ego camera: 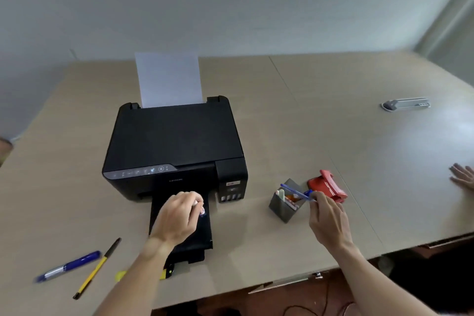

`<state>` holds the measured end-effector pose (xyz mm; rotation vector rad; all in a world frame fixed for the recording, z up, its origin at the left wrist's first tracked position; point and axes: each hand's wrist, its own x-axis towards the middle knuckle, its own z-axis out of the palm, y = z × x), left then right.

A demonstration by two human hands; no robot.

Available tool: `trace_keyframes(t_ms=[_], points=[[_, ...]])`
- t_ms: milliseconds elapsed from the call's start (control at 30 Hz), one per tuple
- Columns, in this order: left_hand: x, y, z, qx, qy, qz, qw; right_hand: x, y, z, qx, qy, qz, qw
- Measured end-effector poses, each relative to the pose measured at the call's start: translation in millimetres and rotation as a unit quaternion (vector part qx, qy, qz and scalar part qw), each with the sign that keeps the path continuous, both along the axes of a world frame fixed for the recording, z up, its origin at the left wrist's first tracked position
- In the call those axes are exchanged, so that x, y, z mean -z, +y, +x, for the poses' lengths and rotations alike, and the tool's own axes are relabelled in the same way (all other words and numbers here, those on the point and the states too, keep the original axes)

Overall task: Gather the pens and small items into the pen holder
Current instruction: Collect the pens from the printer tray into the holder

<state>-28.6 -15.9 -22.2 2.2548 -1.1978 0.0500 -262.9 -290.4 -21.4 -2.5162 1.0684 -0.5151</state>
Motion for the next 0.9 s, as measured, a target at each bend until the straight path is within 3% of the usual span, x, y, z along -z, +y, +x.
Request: trace_keyframes(t_ms=[267, 467, 667, 900], points=[[-22.9, -94.1, -49.4, 0.057, 0.115, -0.093, 0.987, -12.1, -18.6, -2.4, -0.022, -0.04, 0.049, 0.998], [-50.0, -149.3, -70.2, 0.061, 0.13, -0.147, 0.979, -10.6, -15.1, 16.9, 0.024, -0.047, 0.145, 0.988], [-48.2, -184.6, -78.9, 0.082, 0.125, -0.093, 0.984, -1.9, 2.7, -7.4, 0.087, 0.019, 0.121, 0.989], [-17.4, -201.9, -93.5, 0.112, 0.101, 0.018, 0.988, 7.2, 10.4, -42.8, 0.137, 0.108, 0.192, 0.966]])
